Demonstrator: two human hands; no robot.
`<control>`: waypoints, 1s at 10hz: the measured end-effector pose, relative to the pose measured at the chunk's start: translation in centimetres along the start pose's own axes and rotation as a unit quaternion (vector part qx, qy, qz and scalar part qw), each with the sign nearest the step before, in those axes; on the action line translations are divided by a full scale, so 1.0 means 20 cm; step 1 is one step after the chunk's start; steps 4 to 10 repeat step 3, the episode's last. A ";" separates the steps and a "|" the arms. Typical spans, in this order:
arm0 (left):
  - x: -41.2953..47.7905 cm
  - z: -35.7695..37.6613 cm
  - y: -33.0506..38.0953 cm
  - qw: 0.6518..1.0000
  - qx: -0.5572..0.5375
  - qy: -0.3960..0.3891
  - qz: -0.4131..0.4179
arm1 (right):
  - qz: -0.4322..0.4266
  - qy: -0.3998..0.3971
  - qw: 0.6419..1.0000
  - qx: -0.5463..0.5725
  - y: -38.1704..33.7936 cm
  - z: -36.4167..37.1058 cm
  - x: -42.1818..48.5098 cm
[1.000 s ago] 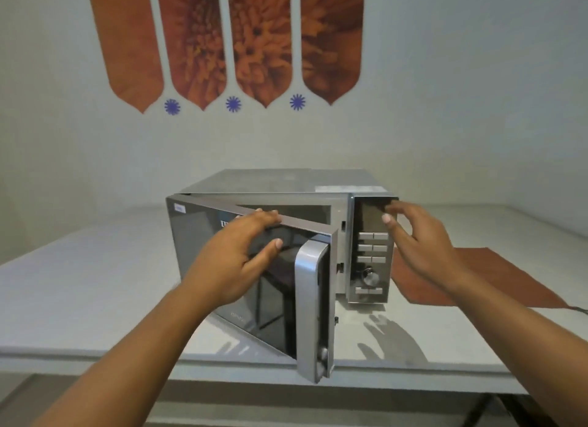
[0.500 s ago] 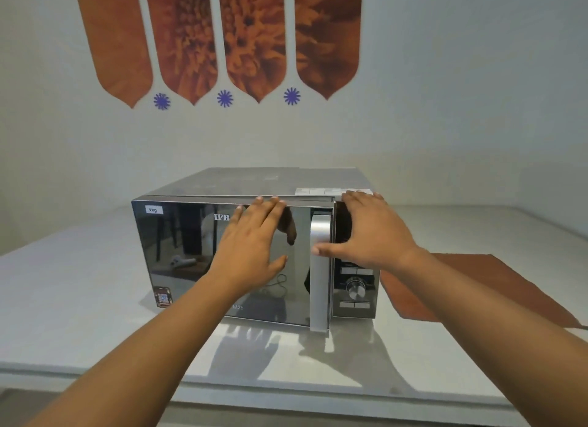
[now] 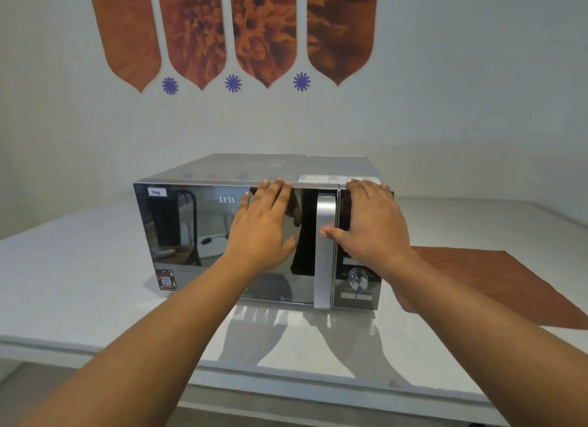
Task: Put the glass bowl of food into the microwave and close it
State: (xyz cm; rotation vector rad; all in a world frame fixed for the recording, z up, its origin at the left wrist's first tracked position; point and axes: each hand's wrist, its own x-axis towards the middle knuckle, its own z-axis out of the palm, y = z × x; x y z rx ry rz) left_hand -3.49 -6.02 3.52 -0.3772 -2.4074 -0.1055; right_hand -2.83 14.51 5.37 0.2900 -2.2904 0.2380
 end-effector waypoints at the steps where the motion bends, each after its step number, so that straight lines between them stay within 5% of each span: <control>1: -0.01 -0.03 0.00 1.000 -0.012 -0.015 0.003 | -0.002 -0.022 1.000 -0.002 0.00 -0.01 -0.02; 3: -0.22 0.00 -0.05 0.997 -0.020 -0.070 0.005 | 0.020 -0.023 0.999 -0.022 -0.04 0.04 -0.15; 10: -0.22 0.00 -0.05 0.997 -0.020 -0.070 0.005 | 0.020 -0.023 0.999 -0.022 -0.04 0.04 -0.15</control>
